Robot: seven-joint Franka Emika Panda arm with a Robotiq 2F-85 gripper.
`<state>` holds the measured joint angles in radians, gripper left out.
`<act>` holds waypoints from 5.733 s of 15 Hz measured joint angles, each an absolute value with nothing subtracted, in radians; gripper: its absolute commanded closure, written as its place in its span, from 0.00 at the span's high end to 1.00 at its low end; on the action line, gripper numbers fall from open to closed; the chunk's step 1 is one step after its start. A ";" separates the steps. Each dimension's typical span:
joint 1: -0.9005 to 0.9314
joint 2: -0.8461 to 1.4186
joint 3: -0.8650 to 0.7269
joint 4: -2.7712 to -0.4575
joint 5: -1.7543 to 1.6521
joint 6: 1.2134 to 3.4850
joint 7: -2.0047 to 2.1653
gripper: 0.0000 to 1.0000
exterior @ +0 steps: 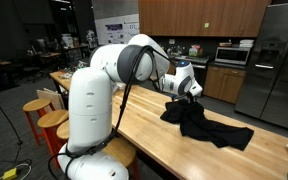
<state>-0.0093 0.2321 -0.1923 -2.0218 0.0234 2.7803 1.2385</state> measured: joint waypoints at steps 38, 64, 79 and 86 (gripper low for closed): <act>-0.013 0.279 -0.219 -1.998 0.070 2.812 1.132 0.01; 0.174 0.184 -0.333 -2.167 -0.180 3.155 1.287 0.01; 0.221 0.175 -0.423 -2.232 -0.180 3.253 1.302 0.04; 0.221 0.174 -0.424 -2.233 -0.180 3.255 1.302 0.04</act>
